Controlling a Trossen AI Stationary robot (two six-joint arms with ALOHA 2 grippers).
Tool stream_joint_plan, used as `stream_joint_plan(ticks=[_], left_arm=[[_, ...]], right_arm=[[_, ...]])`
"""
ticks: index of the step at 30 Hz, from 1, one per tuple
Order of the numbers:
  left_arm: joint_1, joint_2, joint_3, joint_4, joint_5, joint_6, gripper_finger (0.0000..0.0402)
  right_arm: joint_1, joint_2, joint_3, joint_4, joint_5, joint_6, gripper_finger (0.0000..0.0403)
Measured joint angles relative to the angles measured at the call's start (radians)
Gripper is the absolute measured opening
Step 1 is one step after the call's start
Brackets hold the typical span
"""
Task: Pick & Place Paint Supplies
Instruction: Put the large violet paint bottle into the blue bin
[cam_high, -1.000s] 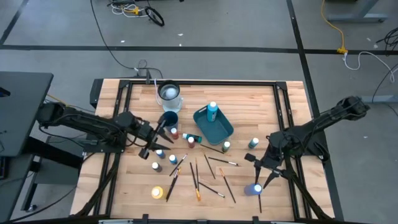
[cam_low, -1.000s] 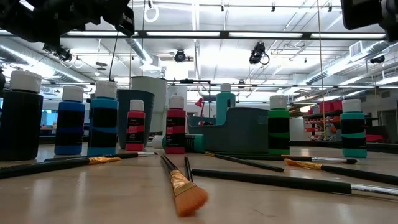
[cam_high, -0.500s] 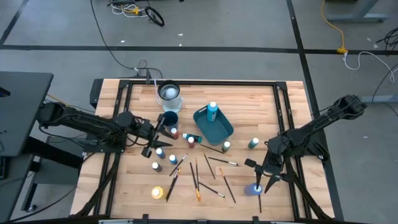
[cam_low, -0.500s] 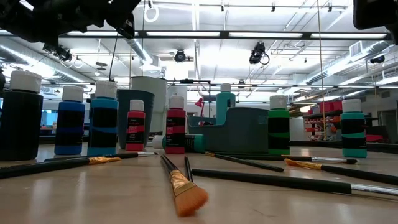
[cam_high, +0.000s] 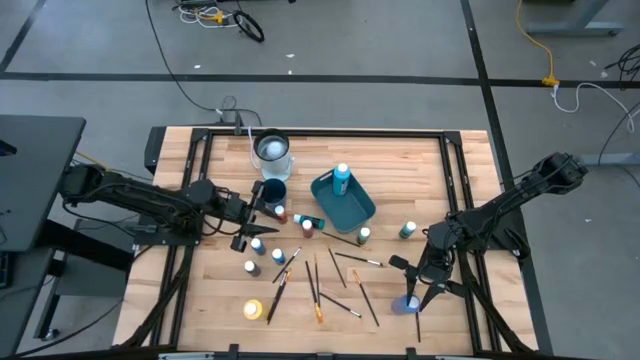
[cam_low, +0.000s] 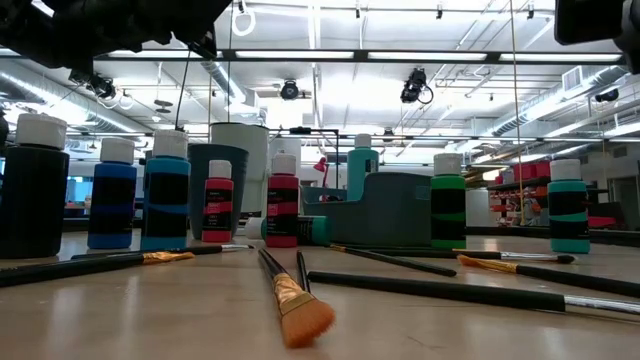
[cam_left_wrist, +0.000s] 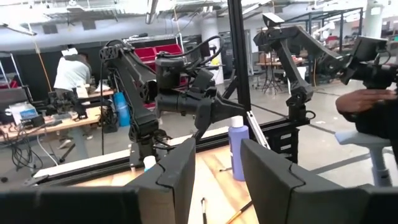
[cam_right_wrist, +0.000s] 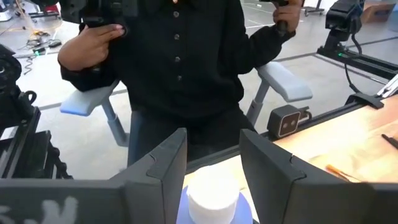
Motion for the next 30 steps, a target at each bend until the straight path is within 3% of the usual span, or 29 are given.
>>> stream_joint_plan(ticks=[15, 22, 26, 30], left_arm=[[0.000, 0.000, 0.000, 0.000, 0.000, 0.001, 0.0137], [0.000, 0.000, 0.000, -0.001, 0.000, 0.000, 0.0137], [0.000, 0.000, 0.000, -0.001, 0.000, 0.000, 0.0137], [0.000, 0.000, 0.000, -0.001, 0.000, 0.000, 0.0137]], right_arm=[[0.000, 0.140, 0.002, 0.020, -0.004, -0.020, 0.0152], [-0.001, 0.141, 0.002, 0.030, 0.001, -0.018, 0.0114], [-0.001, 0.142, 0.001, 0.044, 0.001, 0.004, 0.0113], [-0.022, 0.131, -0.004, 0.174, 0.087, 0.084, 0.0120]])
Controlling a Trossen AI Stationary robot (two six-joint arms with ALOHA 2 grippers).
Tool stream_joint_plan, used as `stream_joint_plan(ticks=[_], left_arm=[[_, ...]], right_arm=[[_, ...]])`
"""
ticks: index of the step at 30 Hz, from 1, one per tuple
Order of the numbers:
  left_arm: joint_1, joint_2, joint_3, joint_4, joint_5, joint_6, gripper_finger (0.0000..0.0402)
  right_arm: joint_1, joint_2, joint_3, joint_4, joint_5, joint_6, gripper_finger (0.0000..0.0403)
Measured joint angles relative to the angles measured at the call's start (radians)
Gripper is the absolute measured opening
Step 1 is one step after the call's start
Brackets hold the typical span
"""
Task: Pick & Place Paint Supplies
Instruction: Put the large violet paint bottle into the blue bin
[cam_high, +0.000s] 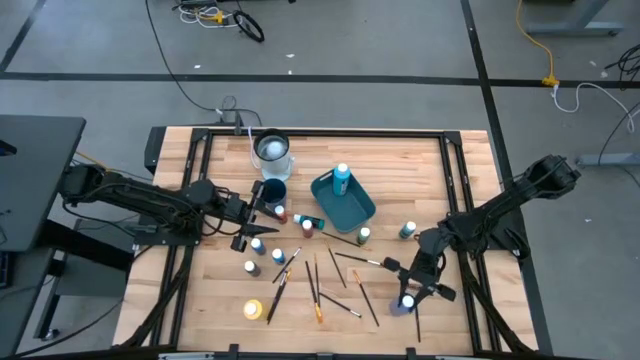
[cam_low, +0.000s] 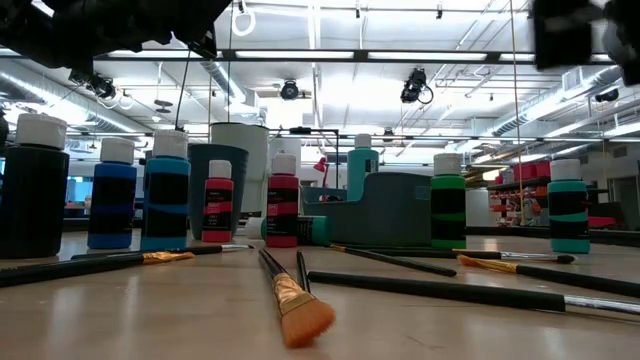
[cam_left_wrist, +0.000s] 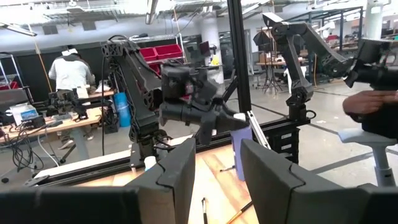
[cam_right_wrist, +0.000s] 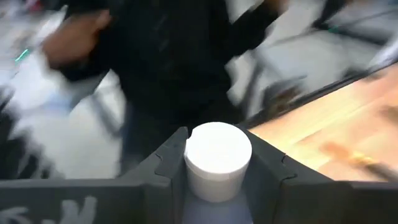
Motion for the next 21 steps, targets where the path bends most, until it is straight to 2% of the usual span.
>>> stream_joint_plan(ticks=[4, 9, 15, 18, 21], left_arm=[[0.000, 0.000, 0.000, -0.002, 0.000, 0.000, 0.0137], [0.000, 0.000, 0.000, -0.004, 0.000, 0.000, 0.0137], [0.000, 0.000, 0.001, -0.012, 0.000, 0.041, 0.0137], [0.000, 0.000, 0.001, -0.017, 0.000, 0.055, 0.0137], [0.000, 0.000, 0.001, -0.034, 0.000, 0.055, 0.0137]], right_arm=[[-0.054, -0.041, 0.004, 0.143, 0.133, 0.056, 0.0129], [-0.112, -0.042, 0.002, 0.263, 0.244, -0.033, 0.0114], [-0.199, -0.038, 0.015, 0.465, 0.597, -0.133, 0.0117], [-0.252, -0.037, 0.059, 0.437, 0.746, -0.141, 0.0118], [-0.310, -0.033, 0.109, 0.327, 0.930, -0.108, 0.0115]])
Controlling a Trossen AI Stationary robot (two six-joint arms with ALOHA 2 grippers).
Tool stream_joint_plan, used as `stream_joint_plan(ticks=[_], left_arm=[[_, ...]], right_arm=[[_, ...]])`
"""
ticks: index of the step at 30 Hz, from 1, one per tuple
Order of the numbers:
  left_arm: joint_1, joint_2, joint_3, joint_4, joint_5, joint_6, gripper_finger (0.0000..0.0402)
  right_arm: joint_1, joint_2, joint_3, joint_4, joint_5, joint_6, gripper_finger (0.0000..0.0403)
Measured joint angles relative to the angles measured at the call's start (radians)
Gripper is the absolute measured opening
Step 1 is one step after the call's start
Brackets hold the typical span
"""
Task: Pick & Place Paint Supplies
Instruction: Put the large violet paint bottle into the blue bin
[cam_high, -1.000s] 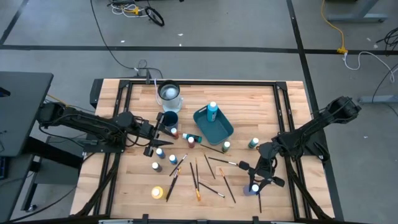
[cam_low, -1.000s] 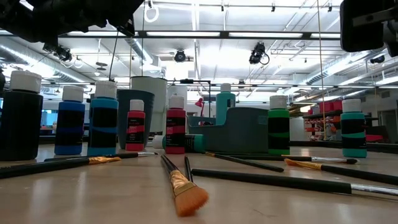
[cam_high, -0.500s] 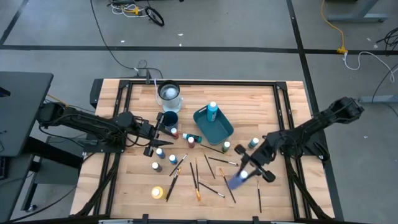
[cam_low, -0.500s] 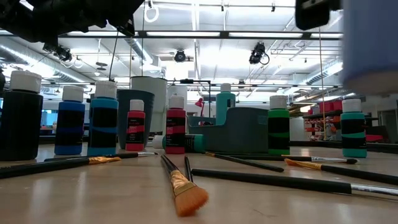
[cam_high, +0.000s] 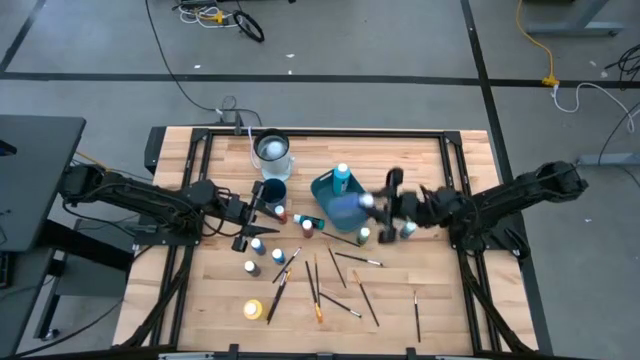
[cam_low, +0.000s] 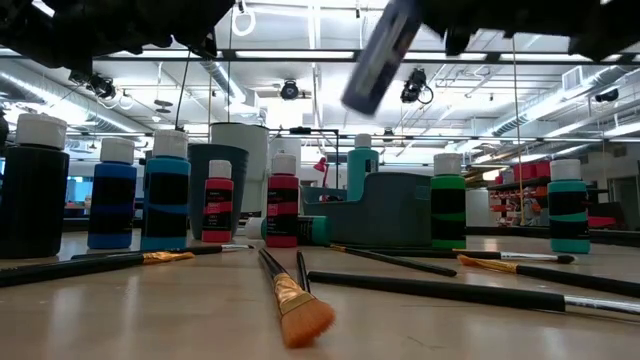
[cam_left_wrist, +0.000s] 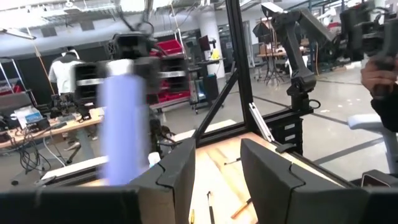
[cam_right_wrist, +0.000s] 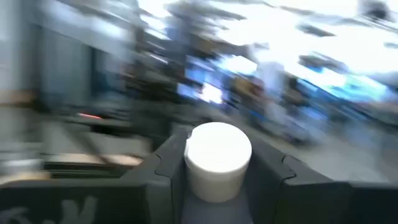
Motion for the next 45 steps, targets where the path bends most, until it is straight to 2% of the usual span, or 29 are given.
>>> stream_joint_plan(ticks=[3, 6, 9, 13, 19, 28, 37, 42, 45], left_arm=[[0.000, 0.000, 0.000, -0.024, 0.000, 0.000, 0.0137], [0.000, 0.000, 0.000, -0.039, 0.000, 0.000, 0.0137], [0.000, 0.000, 0.000, -0.041, 0.000, 0.000, 0.0137], [0.000, 0.000, 0.000, -0.041, 0.000, 0.013, 0.0137], [0.000, 0.000, 0.000, -0.046, 0.000, 0.008, 0.0137], [0.000, 0.000, 0.000, -0.045, 0.000, 0.008, 0.0137], [0.000, 0.000, 0.000, -0.045, 0.000, 0.008, 0.0137], [0.000, 0.000, 0.000, -0.046, 0.000, 0.008, 0.0137], [0.000, 0.000, 0.000, -0.046, 0.000, 0.008, 0.0137]], right_arm=[[-0.055, 0.000, 0.043, -0.201, 0.101, 0.108, 0.0115], [-0.094, 0.001, 0.054, -0.358, 0.104, 0.221, 0.0115], [-0.126, 0.005, 0.055, -0.411, 0.129, 0.273, 0.0115], [-0.166, 0.045, 0.057, -0.395, 0.147, 0.286, 0.0115], [-0.194, 0.183, 0.057, -0.374, 0.140, 0.345, 0.0116], [-0.214, 0.318, 0.060, -0.288, 0.197, 0.351, 0.0117], [-0.219, 0.335, 0.058, -0.239, 0.191, 0.281, 0.0163], [-0.219, 0.336, 0.057, -0.207, 0.188, 0.193, 0.0174], [-0.218, 0.332, 0.057, -0.208, 0.237, 0.151, 0.0176]])
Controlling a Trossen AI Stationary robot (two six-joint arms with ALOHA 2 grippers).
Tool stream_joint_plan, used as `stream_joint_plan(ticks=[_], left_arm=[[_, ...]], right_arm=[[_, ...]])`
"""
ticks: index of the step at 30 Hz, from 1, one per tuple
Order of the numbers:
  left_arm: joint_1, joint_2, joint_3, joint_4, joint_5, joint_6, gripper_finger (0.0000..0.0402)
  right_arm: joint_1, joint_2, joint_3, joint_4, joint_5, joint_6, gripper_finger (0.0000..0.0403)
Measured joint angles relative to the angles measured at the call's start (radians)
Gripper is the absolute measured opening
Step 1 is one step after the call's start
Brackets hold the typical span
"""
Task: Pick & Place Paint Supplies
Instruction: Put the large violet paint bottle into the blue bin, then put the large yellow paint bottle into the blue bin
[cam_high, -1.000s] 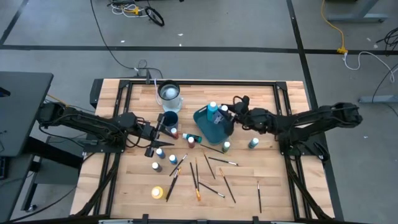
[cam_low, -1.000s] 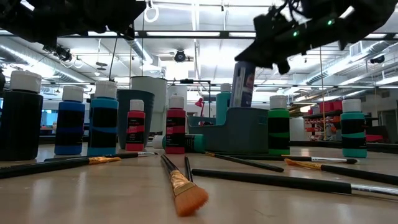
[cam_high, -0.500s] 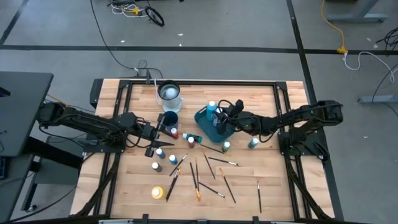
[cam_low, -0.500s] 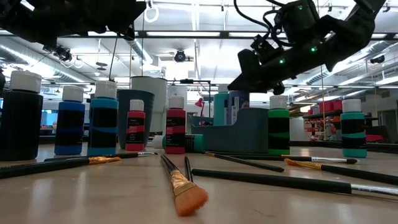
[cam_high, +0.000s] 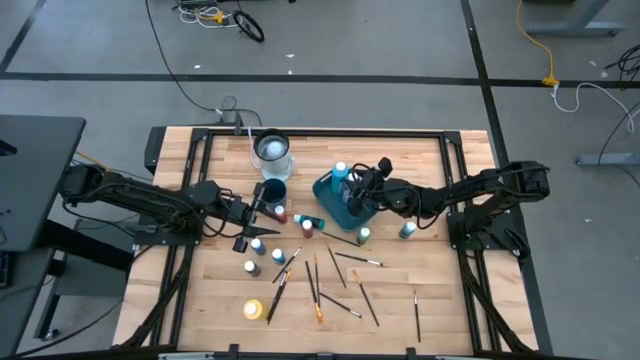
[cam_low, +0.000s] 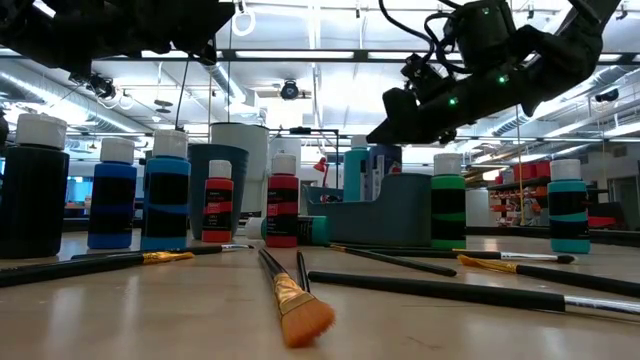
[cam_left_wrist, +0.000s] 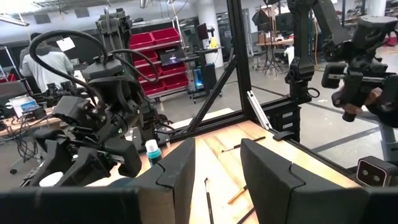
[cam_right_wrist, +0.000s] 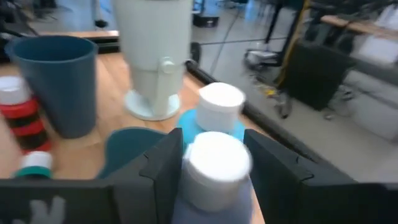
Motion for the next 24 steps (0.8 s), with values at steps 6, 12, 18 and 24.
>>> stream_joint_plan(ticks=[6, 12, 18, 24], left_arm=[[0.000, 0.000, 0.000, 0.000, 0.000, -0.009, 0.0137], [0.000, 0.000, 0.000, 0.000, 0.000, -0.013, 0.0137], [0.000, 0.000, 0.000, 0.004, 0.129, -0.070, 0.0137], [-0.001, 0.000, -0.002, 0.072, 0.396, -0.262, 0.0137]], right_arm=[[0.027, -0.065, 0.000, 0.054, 0.125, -0.076, 0.0176], [0.058, -0.177, 0.000, 0.068, -0.031, -0.049, 0.0174], [0.092, -0.233, 0.000, 0.067, -0.287, -0.047, 0.0173], [0.137, -0.233, 0.000, 0.014, -0.609, -0.047, 0.0173]])
